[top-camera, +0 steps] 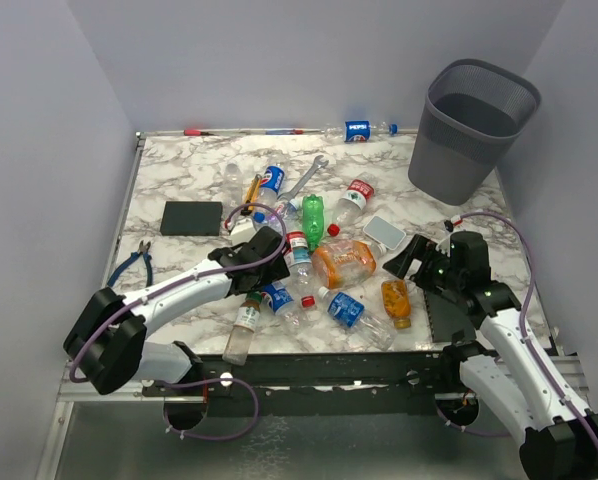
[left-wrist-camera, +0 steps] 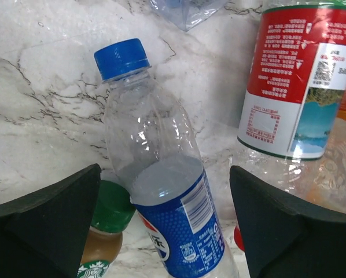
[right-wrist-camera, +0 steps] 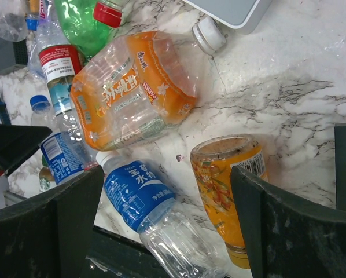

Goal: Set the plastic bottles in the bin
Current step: Pick up the plastic bottle from the corner of the board.

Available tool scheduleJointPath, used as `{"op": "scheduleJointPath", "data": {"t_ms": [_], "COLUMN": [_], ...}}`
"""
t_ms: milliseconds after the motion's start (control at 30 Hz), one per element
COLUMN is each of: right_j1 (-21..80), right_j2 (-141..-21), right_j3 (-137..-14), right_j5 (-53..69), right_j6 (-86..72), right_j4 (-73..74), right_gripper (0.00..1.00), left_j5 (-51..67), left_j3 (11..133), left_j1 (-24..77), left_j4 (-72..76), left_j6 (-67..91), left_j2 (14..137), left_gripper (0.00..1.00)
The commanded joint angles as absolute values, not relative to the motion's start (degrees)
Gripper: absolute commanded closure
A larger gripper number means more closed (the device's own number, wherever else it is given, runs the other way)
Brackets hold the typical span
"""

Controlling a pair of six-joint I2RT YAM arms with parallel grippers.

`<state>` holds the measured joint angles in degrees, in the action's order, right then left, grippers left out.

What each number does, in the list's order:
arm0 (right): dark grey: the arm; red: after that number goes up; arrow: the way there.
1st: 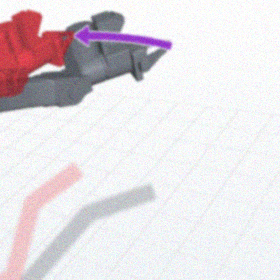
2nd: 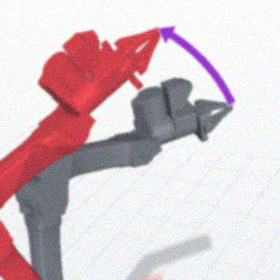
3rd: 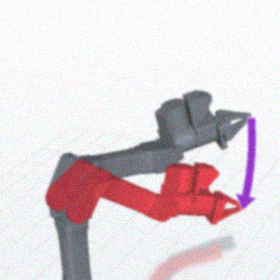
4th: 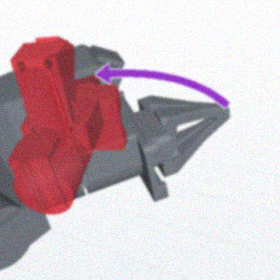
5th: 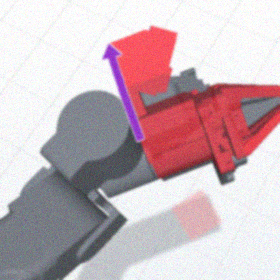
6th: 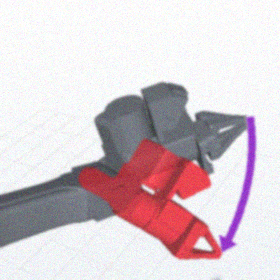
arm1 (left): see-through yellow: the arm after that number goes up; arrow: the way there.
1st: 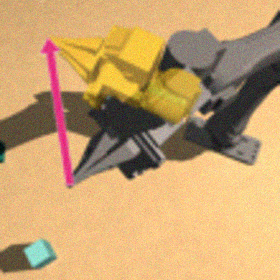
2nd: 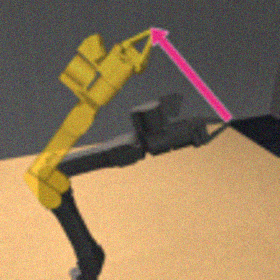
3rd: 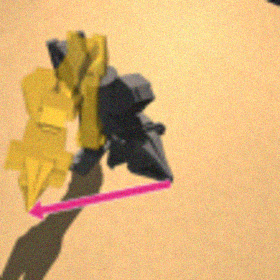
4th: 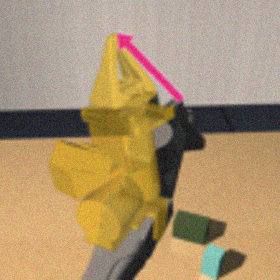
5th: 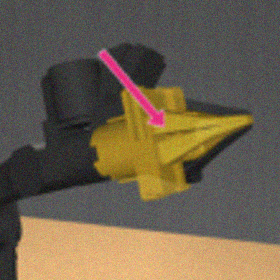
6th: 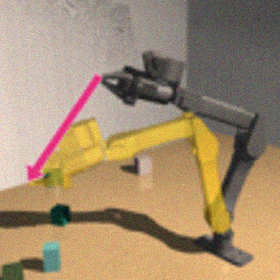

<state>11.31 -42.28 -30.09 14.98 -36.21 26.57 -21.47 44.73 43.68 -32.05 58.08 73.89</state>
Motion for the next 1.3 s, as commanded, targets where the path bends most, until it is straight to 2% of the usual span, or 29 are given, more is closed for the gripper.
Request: {"op": "scheduleJointPath", "data": {"t_ms": [0,200,333,667,733,800,867,1133,1267], "right_j1": [11.68,11.67,11.69,11.64,11.68,11.65,11.66,11.68,11.69], "right_j2": [-41.29,-40.61,-40.67,-41.14,-41.58,-41.93,-42.60,-45.70,-46.54], "right_j3": [-29.99,-29.51,-28.34,-31.35,-32.05,-32.44,-33.60,-43.97,-50.54], "right_j5": [17.30,19.51,26.00,31.60,31.56,31.55,31.40,31.79,32.23], "right_j6": [-36.69,-36.29,-36.20,-35.09,-34.34,-33.77,-32.85,-29.43,-29.41], "right_j4": [26.19,25.76,22.00,19.42,20.20,20.73,21.74,24.80,24.83], "right_gripper": [0.06,0.06,0.05,0.03,0.03,0.03,0.03,0.00,0.00], "left_j5": [-19.81,-20.16,-19.86,-17.93,-17.14,-16.39,-17.08,-23.27,-22.33], "left_j3": [45.48,45.19,45.26,41.86,41.11,41.06,41.60,52.92,59.64], "left_j1": [41.70,41.33,41.35,41.22,41.14,41.18,41.15,41.09,41.11], "left_j4": [-28.43,-27.67,-27.09,-24.05,-22.97,-22.77,-22.96,-29.75,-30.44], "left_j6": [59.86,59.45,58.05,56.81,56.30,55.62,54.42,46.35,40.51], "left_j2": [77.02,77.74,77.96,79.09,79.10,78.34,75.88,66.01,63.75], "left_gripper": [0.09,0.20,0.31,0.32,0.37,0.49,0.56,0.59,0.60]}}
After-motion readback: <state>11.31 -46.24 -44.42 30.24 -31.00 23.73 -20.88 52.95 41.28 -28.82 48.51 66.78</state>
